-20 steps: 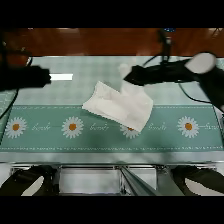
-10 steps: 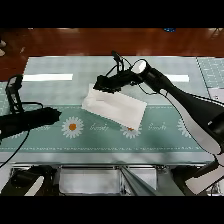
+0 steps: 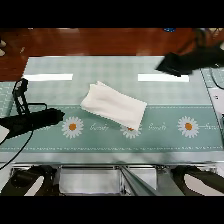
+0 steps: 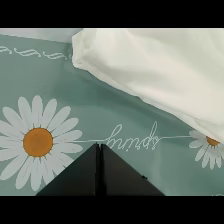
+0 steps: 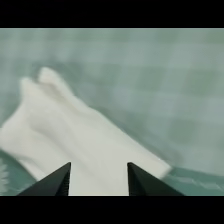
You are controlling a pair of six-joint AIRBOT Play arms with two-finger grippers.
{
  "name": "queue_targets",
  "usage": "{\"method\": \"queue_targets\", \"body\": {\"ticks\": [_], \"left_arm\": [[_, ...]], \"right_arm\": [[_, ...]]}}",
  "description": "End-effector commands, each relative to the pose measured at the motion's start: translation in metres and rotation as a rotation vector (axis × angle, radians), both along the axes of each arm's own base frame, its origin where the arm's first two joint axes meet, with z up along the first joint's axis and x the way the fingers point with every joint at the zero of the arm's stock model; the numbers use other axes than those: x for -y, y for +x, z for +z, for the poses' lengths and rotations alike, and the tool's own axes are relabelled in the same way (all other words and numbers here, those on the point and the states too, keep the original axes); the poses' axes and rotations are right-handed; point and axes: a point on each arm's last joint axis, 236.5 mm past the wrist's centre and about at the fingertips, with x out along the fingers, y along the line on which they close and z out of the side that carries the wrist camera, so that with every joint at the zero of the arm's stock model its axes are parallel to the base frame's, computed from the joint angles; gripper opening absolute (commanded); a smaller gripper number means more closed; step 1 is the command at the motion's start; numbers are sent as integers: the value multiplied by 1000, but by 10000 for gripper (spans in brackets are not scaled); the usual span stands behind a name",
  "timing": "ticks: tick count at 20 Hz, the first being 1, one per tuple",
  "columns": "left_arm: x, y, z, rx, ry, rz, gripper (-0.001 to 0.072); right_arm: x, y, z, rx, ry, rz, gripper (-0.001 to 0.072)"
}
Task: Fold the shirts.
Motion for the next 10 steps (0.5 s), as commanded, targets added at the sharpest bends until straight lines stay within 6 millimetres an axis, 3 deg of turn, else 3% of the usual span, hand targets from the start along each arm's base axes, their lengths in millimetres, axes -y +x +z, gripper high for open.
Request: {"method": "queue_targets", "body": {"ticks": [1, 3, 5, 10], "left_arm": [[0, 1, -1, 1, -3, 2, 20], [0, 1, -1, 1, -4, 2, 20], [0, 1, -1, 0, -4, 2, 20], [0, -1, -2, -6, -2, 0, 20]], "right_arm": [[107, -68, -48, -54, -216, -304, 412], [92, -97, -102, -131, -102, -352, 412], [69, -101, -141, -164, 63, -425, 412], [-1, -95, -182, -323, 393, -339, 412]]}}
